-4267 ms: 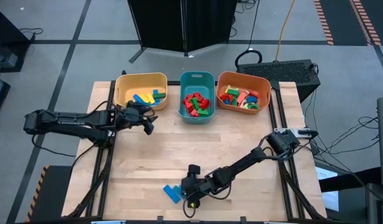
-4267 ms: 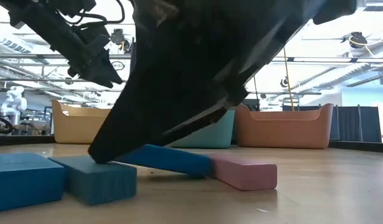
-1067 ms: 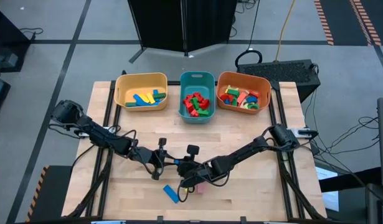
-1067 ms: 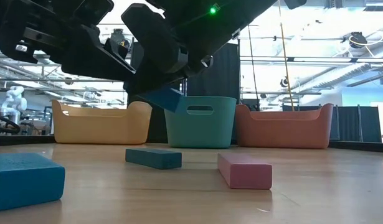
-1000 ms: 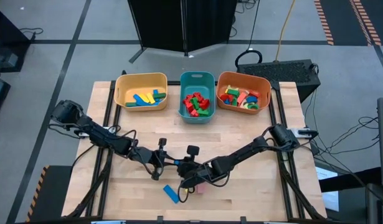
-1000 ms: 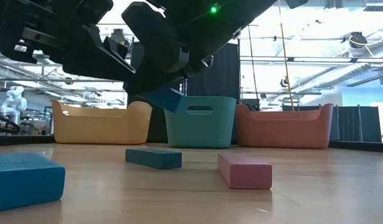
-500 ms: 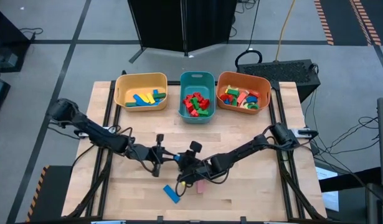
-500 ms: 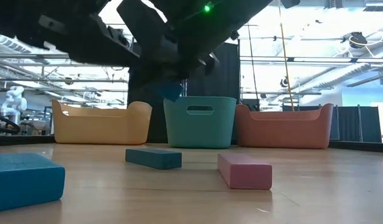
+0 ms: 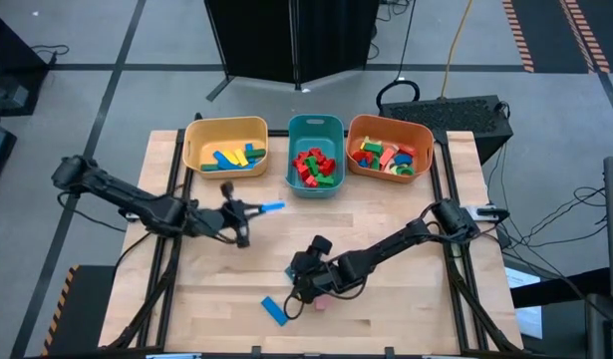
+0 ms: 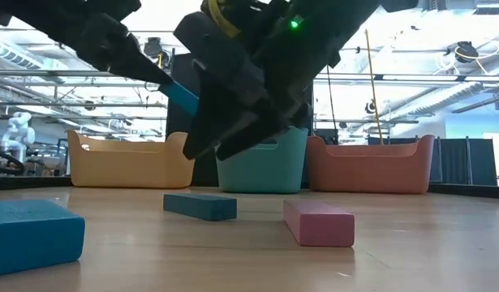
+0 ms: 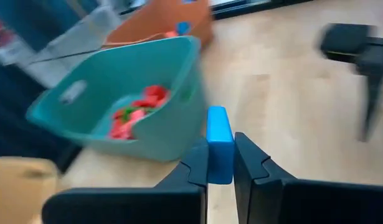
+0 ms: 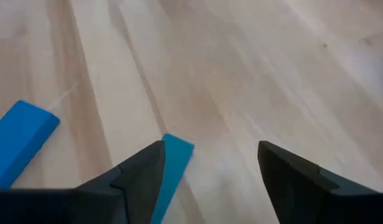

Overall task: Sort blocks by size
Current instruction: Put the blue rectangle block into the yellow bin

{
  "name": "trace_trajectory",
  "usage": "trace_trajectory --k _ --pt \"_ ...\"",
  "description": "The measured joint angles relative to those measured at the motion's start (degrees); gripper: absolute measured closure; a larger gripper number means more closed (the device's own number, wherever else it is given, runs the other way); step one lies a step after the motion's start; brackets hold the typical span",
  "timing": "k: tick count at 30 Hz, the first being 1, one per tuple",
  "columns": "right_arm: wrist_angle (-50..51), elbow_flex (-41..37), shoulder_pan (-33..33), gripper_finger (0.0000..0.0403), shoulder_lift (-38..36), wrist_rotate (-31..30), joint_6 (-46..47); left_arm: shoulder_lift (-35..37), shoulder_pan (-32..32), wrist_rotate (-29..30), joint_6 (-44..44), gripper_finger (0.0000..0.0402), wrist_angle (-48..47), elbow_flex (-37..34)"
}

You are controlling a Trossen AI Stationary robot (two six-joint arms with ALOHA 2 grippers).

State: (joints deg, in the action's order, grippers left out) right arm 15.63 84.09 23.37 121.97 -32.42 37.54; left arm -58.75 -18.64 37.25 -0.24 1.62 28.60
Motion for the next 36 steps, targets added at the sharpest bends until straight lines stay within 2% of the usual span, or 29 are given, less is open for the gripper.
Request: trace_trajectory --k 4,14,19,30,36 --pt "0.4 0.0 0.6 0.0151 0.0 1.5 1.5 5.4 3.1 4.3 1.4 0.0386 -5.0 0.0" --pt "-1.2 0.0 2.7 0.0149 0.0 1.2 3.2 14.0 11.3 12.5 1.3 0.0387 -7.8 0.0" --pt "-1.3 0.0 3.5 0.0149 0.5 1.2 5.1 14.5 17.8 13.2 2.8 0.0387 -12.3 0.0" --pt "-0.2 -0.1 4.4 0.0149 5.0 1.3 9.8 14.5 28.9 12.3 16.2 0.0385 -19.6 0.0" --pt "-0.3 0.0 4.2 0.0150 5.4 2.0 9.8 14.5 33.0 12.3 20.5 0.0342 -21.8 0.0"
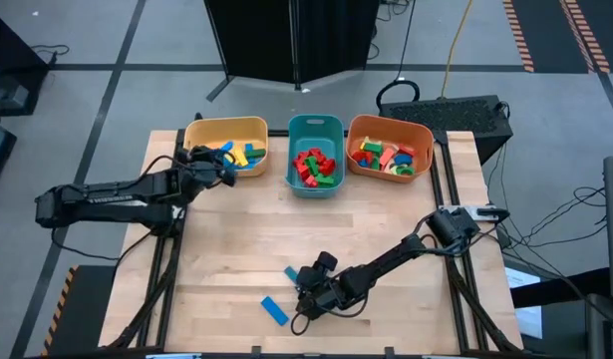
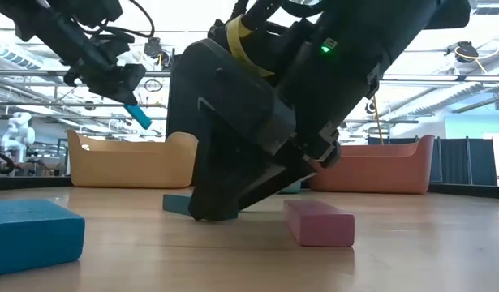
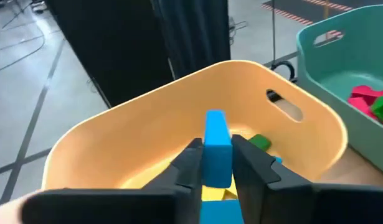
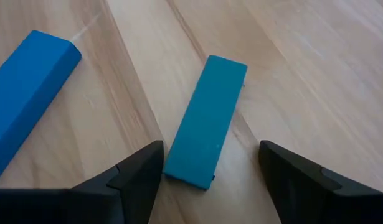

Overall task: Sort blocks by size
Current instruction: Put the blue rectangle block into the yellow bin

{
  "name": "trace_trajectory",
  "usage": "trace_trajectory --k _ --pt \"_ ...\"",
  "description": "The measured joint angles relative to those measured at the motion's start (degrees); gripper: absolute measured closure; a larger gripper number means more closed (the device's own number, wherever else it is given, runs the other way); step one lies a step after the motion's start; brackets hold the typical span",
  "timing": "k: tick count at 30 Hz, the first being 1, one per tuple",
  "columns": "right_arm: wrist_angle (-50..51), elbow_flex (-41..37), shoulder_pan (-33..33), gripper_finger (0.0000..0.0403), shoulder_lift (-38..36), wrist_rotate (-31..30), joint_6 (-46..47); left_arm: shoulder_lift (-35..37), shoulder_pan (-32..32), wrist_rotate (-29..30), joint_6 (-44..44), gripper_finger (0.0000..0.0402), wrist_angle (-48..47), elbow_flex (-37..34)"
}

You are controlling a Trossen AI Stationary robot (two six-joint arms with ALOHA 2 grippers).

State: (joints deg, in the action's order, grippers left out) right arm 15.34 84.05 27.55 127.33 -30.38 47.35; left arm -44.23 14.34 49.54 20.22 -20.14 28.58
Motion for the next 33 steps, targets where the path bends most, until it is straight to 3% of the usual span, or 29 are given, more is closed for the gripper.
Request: trace_trajectory --k 4,8,16,21,27,29,33 --pt "0.3 0.0 -0.2 0.0173 0.0 0.1 0.0 0.0 1.3 -1.6 0.4 0.0289 -0.4 0.0" --pt "0.5 0.0 -0.4 0.0220 0.0 0.3 0.0 0.0 1.4 -2.8 -0.2 0.0254 -0.1 0.0" --pt "1.8 0.1 -0.8 0.0317 0.0 0.5 -0.1 3.4 -3.1 -11.7 -6.6 0.0244 7.0 0.0" --pt "2.5 0.1 -0.8 0.0321 0.0 0.2 -0.7 7.0 -6.7 -23.7 -10.5 0.0244 9.6 0.0" --pt "2.9 0.0 -0.3 0.0317 0.1 -4.9 -5.0 7.7 -11.3 -45.5 -14.6 0.0244 9.1 0.0" --pt "2.9 0.0 -0.3 0.0317 0.1 -5.4 -7.1 7.1 -13.2 -48.3 -14.0 0.0244 9.1 0.0" --pt "3.0 0.0 -0.3 0.0316 0.2 -7.2 -10.1 4.3 -16.8 -48.5 -9.5 0.0244 9.5 0.0"
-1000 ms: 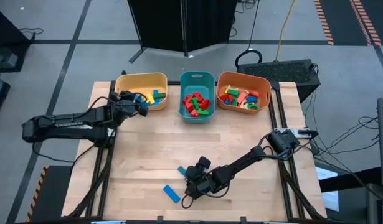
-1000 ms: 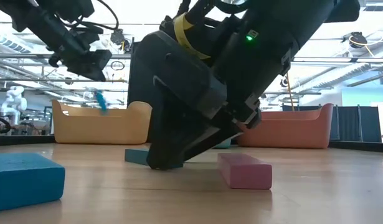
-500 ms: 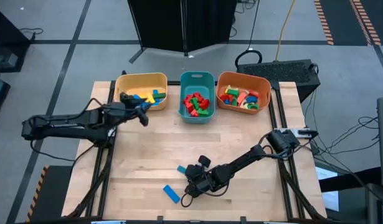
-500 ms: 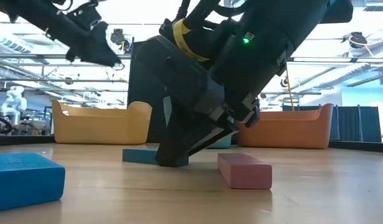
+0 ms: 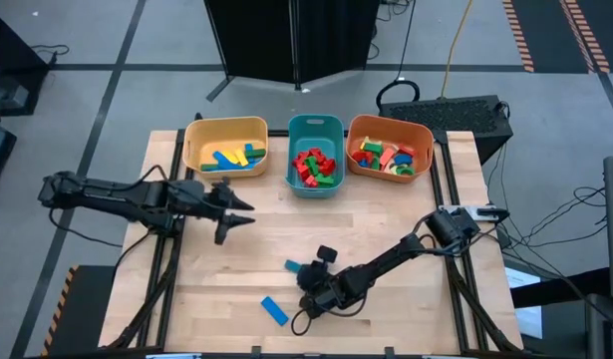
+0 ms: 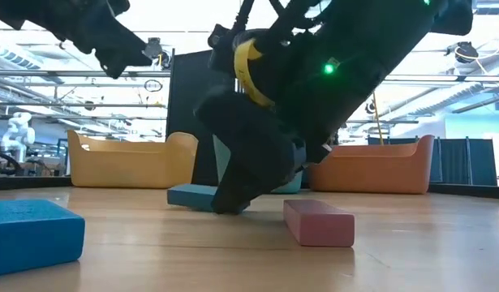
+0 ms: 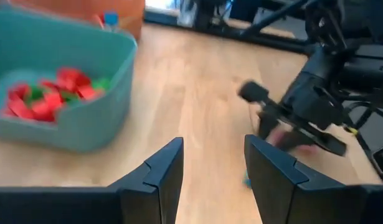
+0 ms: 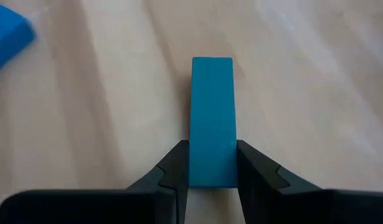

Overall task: Sort blocks by size
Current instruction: Put the blue rectangle block into the yellow bin

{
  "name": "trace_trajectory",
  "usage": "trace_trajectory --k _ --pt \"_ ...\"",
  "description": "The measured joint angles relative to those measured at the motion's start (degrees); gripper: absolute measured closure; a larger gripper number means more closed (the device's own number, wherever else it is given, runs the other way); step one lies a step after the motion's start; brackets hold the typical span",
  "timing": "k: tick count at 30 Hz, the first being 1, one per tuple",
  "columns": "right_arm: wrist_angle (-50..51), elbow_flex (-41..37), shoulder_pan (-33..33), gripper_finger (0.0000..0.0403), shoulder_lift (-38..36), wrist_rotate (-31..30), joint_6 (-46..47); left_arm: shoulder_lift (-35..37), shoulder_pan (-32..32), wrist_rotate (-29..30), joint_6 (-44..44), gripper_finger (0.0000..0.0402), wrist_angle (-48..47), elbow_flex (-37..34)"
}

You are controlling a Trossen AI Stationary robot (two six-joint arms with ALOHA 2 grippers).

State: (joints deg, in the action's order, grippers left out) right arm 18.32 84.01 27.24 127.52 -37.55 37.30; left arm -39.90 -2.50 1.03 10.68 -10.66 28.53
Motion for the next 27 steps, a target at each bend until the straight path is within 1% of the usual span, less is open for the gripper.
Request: trace_trajectory --k 2,7,12,16,21,24,27 --pt "0.4 -0.1 0.0 0.0316 0.1 -2.5 -1.3 -2.1 -1.3 0.8 3.8 0.0244 0.0 0.0" --pt "0.1 -0.1 0.2 0.0315 0.1 -9.1 -5.9 -8.4 -3.0 3.2 17.5 0.0244 0.1 0.0" --pt "-0.2 -0.1 0.2 0.0315 -0.2 -13.6 -9.2 -14.3 -3.3 3.4 25.5 0.0244 4.3 0.0" --pt "0.0 1.2 0.1 0.0315 -0.3 -17.3 -12.8 -18.2 -3.3 1.0 26.5 0.0244 9.8 0.0" --pt "0.0 5.3 -0.2 0.0315 -0.5 -19.4 -19.6 -22.1 -3.2 -4.2 27.9 0.0244 15.9 0.0" --pt "0.1 7.8 -0.7 0.0315 -0.5 -22.1 -23.0 -23.6 -3.2 -6.6 28.0 0.0244 17.2 0.0" --pt "0.0 9.7 -1.1 0.0314 -0.6 -22.7 -26.0 -24.6 -3.2 -8.2 28.1 0.0244 18.1 0.0"
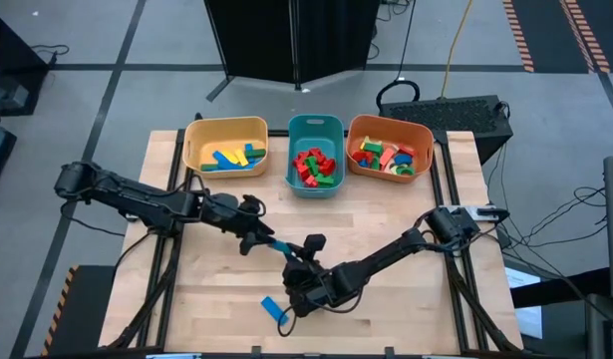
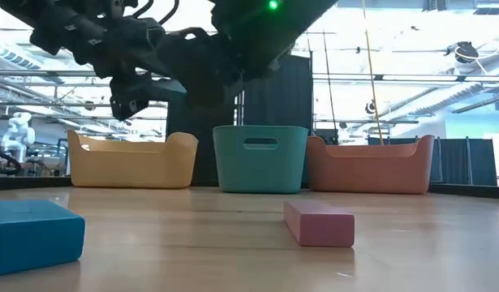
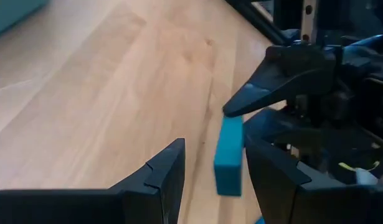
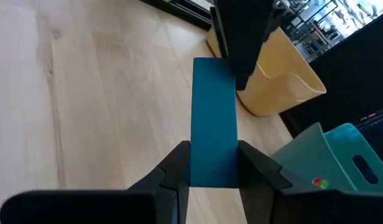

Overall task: Sort blocks by size
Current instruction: Put the blue rectangle block into the yellow bin

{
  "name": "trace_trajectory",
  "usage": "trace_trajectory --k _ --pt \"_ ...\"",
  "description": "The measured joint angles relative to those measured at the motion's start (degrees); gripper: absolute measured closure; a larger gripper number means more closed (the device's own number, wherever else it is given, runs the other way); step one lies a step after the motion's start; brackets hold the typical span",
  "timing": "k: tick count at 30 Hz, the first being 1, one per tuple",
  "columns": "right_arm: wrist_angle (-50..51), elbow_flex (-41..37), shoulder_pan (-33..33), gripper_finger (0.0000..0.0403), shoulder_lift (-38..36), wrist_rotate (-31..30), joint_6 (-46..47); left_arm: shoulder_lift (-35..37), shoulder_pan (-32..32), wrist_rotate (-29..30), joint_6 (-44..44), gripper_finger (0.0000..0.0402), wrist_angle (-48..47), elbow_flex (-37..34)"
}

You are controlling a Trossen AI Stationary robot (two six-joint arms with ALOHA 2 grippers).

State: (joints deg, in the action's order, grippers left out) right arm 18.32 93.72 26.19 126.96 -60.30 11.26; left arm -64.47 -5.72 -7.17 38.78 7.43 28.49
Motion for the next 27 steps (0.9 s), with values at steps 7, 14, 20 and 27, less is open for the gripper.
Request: trace_trajectory --k 7,14,20,27 --pt "0.3 0.9 -0.5 0.0314 0.0 0.1 -1.5 -0.3 -0.3 -5.9 1.1 0.0244 5.3 0.0" --pt "0.3 0.9 -0.5 0.0314 0.0 0.3 -1.8 -0.3 -0.3 -7.6 1.0 0.0244 4.5 0.0" --pt "0.3 0.9 -0.2 0.0314 0.0 0.0 -1.8 -0.3 -0.3 -5.6 1.3 0.0244 2.8 0.0" --pt "0.3 0.9 -0.2 0.0314 0.0 -2.2 -2.7 -0.3 -0.3 -5.0 1.2 0.0244 3.0 0.1"
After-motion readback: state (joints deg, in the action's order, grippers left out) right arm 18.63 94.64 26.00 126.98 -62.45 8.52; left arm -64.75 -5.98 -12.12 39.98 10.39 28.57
